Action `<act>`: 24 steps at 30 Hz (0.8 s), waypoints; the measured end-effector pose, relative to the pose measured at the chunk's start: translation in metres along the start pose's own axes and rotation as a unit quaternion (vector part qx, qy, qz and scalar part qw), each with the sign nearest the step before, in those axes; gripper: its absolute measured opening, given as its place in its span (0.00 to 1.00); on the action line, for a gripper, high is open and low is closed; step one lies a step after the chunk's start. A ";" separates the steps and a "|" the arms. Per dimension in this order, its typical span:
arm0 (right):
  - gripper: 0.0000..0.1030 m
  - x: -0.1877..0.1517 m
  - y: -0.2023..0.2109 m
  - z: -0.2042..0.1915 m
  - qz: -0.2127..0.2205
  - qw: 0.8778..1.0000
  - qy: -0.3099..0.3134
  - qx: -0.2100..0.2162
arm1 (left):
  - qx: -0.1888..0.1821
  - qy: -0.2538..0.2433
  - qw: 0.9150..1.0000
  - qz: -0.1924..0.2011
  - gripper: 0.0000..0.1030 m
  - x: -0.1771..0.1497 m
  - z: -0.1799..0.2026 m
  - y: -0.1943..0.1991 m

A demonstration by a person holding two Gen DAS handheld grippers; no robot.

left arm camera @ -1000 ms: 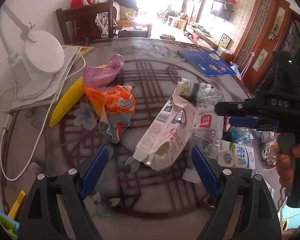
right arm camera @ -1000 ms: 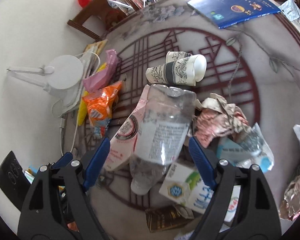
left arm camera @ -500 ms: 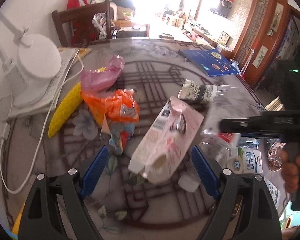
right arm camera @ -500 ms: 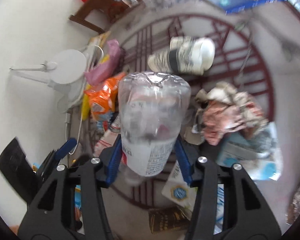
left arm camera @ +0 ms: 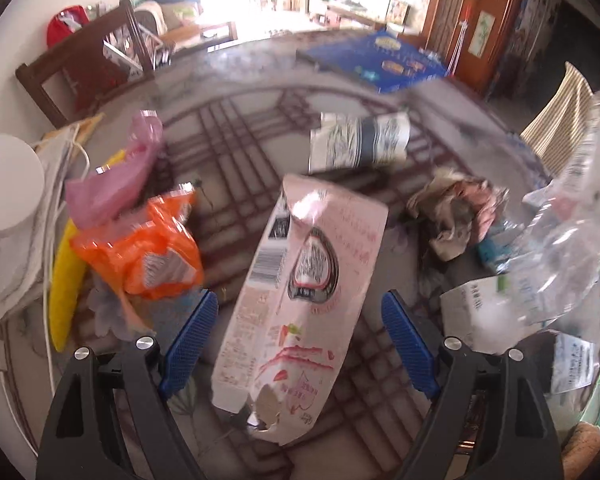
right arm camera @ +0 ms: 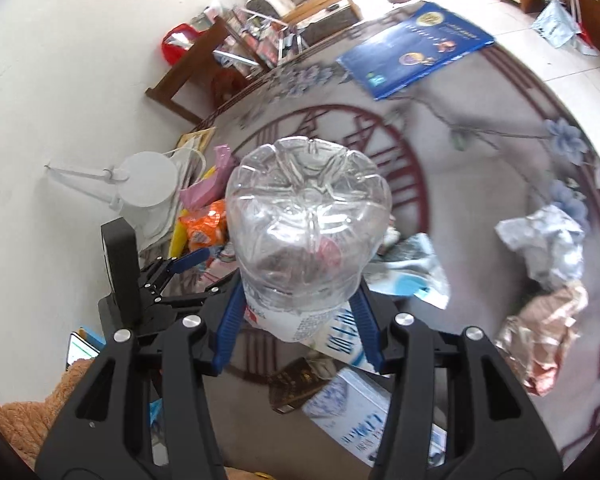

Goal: Collect trash
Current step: 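Grasp the clear plastic bottle with the right tool while the left tool grasps the pink-printed bag, then carry the bottle and bag to the red bin and release both inside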

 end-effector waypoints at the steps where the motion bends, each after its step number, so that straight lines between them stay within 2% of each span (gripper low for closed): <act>1: 0.48 -0.001 0.002 0.003 0.002 1.000 -0.005 0.000 | 0.001 0.003 1.000 -0.007 0.77 -0.003 0.001 -0.004; 2: 0.48 -0.003 0.006 0.006 0.006 1.000 -0.011 0.001 | 0.002 0.005 1.000 -0.011 0.77 -0.005 0.001 -0.006; 4: 0.48 -0.005 0.011 0.010 0.012 1.000 -0.014 0.001 | 0.010 0.009 1.000 -0.019 0.68 -0.010 0.002 -0.013; 5: 0.48 -0.006 0.013 0.010 0.015 1.000 -0.013 0.000 | 0.026 0.005 1.000 -0.016 0.62 -0.011 0.003 -0.013; 7: 0.48 -0.008 0.017 0.012 0.018 1.000 -0.011 0.000 | 0.022 0.005 1.000 -0.012 0.45 -0.011 0.006 -0.009; 9: 0.48 -0.008 0.021 0.010 0.021 1.000 -0.008 0.004 | 0.023 0.017 1.000 -0.009 0.39 -0.009 0.007 -0.002; 15: 0.48 -0.008 0.042 -0.002 0.047 0.999 0.020 0.005 | -0.005 0.092 0.994 0.052 0.38 -0.010 0.006 0.044; 24: 0.48 -0.009 0.077 -0.011 0.089 0.995 0.047 -0.005 | -0.033 0.114 0.981 0.151 0.38 -0.007 0.037 0.114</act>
Point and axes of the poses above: each gripper's, at about its wrist camera, not at the fingertips, and y roughly against the way its jaws point, z to its right, x to its top, the point moved 1 cm from there along -y, roughly the way its jaws point, and after that the axes turned 6 degrees about -x, right-handed, at the moved point
